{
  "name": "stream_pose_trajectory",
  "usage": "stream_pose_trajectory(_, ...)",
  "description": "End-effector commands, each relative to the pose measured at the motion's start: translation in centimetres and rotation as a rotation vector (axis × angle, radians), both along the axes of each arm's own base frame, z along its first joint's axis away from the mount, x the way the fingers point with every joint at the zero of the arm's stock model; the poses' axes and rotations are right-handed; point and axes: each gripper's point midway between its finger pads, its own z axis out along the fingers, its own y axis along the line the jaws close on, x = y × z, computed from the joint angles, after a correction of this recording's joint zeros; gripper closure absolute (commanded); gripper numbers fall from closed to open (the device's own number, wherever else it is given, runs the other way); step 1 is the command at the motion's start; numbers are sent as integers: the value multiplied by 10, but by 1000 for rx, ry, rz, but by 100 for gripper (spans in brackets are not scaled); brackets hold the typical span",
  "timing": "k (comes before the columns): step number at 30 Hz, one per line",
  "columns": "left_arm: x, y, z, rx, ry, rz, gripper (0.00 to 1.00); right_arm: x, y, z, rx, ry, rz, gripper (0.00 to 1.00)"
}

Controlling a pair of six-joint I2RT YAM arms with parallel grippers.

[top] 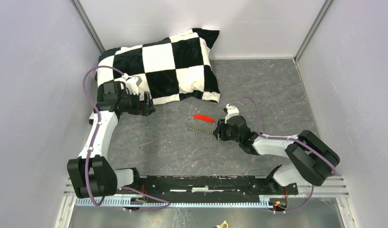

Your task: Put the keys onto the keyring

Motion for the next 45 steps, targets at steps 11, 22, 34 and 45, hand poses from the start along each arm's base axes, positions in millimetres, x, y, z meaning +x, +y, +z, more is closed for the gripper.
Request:
stream_pose_trajectory(11, -3, 2, 18, 42, -72, -35, 0, 18, 27, 3, -6, -11, 18, 69)
stream_pose_trajectory(22, -9, -13, 30, -3, -97, -112, 0, 27, 35, 51, -31, -163, 110, 100)
stream_pose_trajectory(34, -31, -105, 84, -21, -235, -528, 0, -13, 59, 172, -56, -538, 468, 100)
stream_pose_trajectory(45, -100, -150, 129, -142, -389, -920, 5, -57, 83, 240, 38, -680, 705, 100)
